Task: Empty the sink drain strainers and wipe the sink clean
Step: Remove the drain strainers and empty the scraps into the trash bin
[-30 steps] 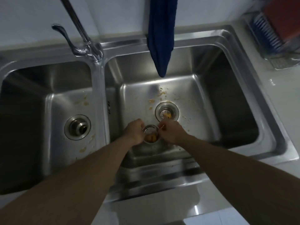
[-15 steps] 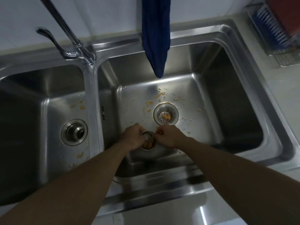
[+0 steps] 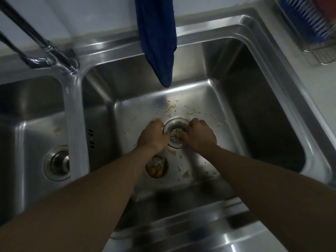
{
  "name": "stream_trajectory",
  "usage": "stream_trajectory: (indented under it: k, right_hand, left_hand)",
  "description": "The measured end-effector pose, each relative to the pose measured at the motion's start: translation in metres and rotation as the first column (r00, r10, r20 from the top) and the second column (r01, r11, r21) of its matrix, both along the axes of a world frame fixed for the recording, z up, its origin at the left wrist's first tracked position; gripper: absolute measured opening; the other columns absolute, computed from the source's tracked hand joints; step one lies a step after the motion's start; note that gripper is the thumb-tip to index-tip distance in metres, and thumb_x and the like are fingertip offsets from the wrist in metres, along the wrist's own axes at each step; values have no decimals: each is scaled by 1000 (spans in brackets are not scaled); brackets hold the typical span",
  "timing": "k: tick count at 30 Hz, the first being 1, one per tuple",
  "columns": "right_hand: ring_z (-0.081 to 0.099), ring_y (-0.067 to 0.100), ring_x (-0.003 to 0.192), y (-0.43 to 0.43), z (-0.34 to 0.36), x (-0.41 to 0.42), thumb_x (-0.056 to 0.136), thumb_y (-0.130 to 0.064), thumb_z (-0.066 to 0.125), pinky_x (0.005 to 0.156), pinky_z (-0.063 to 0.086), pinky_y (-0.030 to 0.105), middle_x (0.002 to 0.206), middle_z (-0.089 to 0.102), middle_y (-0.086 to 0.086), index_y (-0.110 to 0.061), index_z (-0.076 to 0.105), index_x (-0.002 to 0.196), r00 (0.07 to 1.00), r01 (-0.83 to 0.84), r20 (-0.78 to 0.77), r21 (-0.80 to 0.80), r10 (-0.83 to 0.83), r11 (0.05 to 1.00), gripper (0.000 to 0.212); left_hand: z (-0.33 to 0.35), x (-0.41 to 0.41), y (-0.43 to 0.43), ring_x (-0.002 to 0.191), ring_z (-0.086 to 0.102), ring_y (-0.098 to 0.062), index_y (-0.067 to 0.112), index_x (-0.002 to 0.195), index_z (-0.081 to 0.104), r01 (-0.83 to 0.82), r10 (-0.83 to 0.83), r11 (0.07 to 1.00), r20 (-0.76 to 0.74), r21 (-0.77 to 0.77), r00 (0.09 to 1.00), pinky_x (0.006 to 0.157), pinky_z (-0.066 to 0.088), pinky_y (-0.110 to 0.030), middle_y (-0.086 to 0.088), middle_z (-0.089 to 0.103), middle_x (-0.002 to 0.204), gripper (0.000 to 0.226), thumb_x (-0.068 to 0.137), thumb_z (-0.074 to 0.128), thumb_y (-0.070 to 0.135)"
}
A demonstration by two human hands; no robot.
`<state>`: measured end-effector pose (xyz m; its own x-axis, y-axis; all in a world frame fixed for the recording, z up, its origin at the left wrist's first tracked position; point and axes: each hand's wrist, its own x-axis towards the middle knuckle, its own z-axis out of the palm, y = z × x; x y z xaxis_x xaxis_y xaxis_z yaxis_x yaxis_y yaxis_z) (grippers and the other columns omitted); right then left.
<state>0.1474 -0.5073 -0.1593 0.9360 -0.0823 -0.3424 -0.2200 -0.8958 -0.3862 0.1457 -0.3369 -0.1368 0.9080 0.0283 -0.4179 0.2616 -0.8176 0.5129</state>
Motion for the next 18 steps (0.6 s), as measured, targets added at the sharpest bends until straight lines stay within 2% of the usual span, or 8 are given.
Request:
stream_trajectory:
  k: [3, 6, 8, 10, 12, 15, 18]
  right_hand:
    - [61, 28, 95, 0, -7, 1, 80, -54, 72, 80, 55, 42, 109, 60, 8, -14, 56, 117, 1000, 5, 15, -31, -4, 1000, 57]
    - [63, 28, 92, 2, -10, 2, 85, -44, 71, 76, 54, 37, 103, 65, 8, -14, 62, 108, 1000, 9, -7, -70, -10, 998, 39]
    - [64, 27, 90, 2, -10, 3, 88, -33, 69, 72, 52, 34, 100, 67, 9, -13, 66, 104, 999, 20, -27, -59, -22, 998, 26]
    - [64, 27, 90, 2, -9, 3, 90, -28, 67, 72, 52, 34, 98, 67, 9, -11, 67, 104, 998, 34, -45, -16, -34, 999, 21]
    - [63, 28, 92, 1, -8, 3, 93, -22, 62, 74, 53, 35, 99, 66, 10, -9, 66, 104, 998, 36, -44, 10, -35, 999, 18]
    - [62, 29, 94, -2, -6, 3, 95, -19, 58, 75, 52, 36, 101, 64, 12, -8, 64, 104, 999, 31, -37, 25, -30, 999, 16]
    - [61, 29, 95, -3, -5, 2, 97, -20, 57, 76, 49, 35, 103, 64, 12, -7, 63, 104, 998, 44, -43, 60, -41, 997, 16]
  left_hand:
    - [-8, 7, -13, 96, 60, -28, 17, 110, 56, 43, -43, 997, 8, 64, 999, 75, 48, -36, -5, 58, 112, 33, 89, 66, 40]
    - [-15, 10, -20, 99, 60, -32, 12, 111, 57, 60, -54, 989, -43, 137, 998, 70, 43, -36, -9, 59, 112, 35, 90, 68, 38]
    - [-17, 10, -22, 100, 61, -34, 9, 108, 60, 73, -62, 980, -65, 185, 996, 70, 45, -36, -12, 60, 113, 24, 94, 64, 29]
    - [-19, 10, -22, 96, 63, -35, 6, 100, 64, 80, -64, 977, -85, 198, 994, 68, 47, -36, -16, 64, 110, 12, 95, 58, 16]
    - [-20, 10, -21, 94, 64, -36, 3, 95, 65, 74, -56, 981, -107, 177, 993, 68, 49, -37, -20, 65, 106, 13, 94, 56, 11]
    - [-19, 11, -22, 98, 63, -36, 0, 106, 62, 19, -7, 994, -107, 109, 994, 72, 49, -39, -18, 63, 111, 26, 95, 59, 23]
    - [-18, 12, -24, 105, 60, -32, 8, 119, 57, -21, 28, 997, -95, 78, 995, 74, 42, -34, -11, 59, 117, 40, 93, 65, 37]
